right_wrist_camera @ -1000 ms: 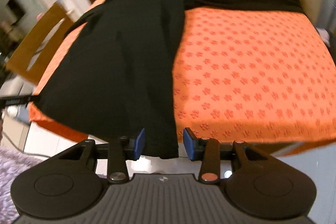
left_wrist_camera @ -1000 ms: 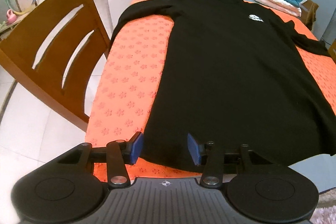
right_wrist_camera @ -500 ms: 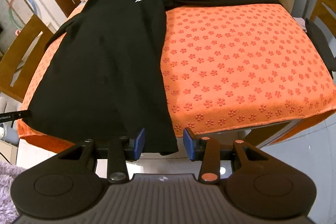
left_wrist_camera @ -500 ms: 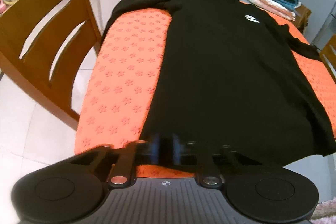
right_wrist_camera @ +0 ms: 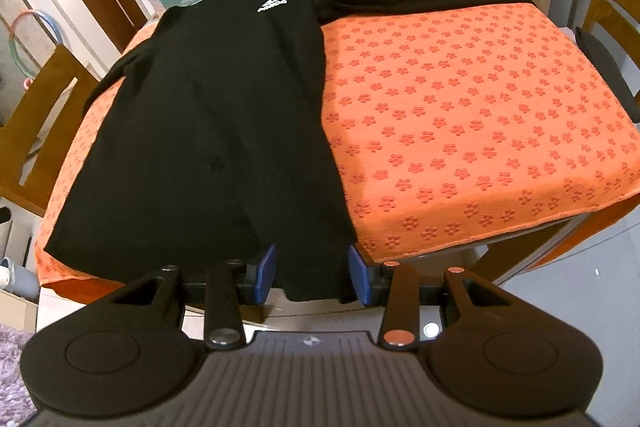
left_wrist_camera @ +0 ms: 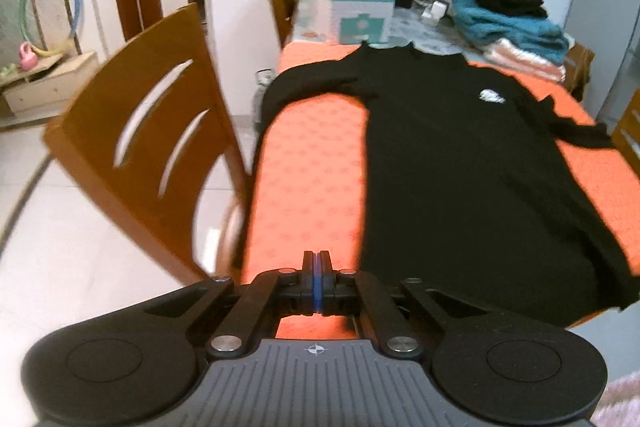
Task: Fold clothes
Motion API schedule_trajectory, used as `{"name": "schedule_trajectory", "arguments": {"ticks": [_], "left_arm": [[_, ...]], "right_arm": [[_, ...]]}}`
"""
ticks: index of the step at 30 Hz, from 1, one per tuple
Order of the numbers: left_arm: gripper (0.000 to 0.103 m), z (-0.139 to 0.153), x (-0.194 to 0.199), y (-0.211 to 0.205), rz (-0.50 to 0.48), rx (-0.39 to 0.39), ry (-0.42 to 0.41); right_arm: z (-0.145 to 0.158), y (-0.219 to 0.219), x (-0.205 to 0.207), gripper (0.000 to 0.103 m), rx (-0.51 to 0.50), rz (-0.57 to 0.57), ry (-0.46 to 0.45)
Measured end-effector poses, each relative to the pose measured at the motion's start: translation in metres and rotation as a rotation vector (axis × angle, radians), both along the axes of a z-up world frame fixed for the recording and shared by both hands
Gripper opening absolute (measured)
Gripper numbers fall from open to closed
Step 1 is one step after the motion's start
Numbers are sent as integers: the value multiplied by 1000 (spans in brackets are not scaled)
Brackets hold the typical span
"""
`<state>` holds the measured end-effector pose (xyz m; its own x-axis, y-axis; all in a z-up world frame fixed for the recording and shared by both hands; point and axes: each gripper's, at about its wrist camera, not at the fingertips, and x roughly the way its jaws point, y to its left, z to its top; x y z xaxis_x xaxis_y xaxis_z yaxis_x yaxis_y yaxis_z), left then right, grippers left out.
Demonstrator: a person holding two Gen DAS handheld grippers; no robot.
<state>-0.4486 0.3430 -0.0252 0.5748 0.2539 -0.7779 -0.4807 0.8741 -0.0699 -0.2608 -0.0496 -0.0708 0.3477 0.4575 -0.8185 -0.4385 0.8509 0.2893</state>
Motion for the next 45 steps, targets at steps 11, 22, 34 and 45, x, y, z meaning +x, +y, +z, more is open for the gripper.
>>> {"name": "schedule_trajectory", "arguments": {"ticks": [11,22,34,45], "left_arm": [[4,-4,-7,6,-29,-18,33],[14,-3,19,2,-97,-42,7],[34,7,29,1,-115,-70,-25],[50,6,66,-26,-176,-75,-37]], "right_arm": [[-14,-1,4,15,49,-77,32],[44,69,-22,6,118,119,-103],[47,143,-39,17,-2,425,-96],[91,82,12,28,-19,360,-193]]}}
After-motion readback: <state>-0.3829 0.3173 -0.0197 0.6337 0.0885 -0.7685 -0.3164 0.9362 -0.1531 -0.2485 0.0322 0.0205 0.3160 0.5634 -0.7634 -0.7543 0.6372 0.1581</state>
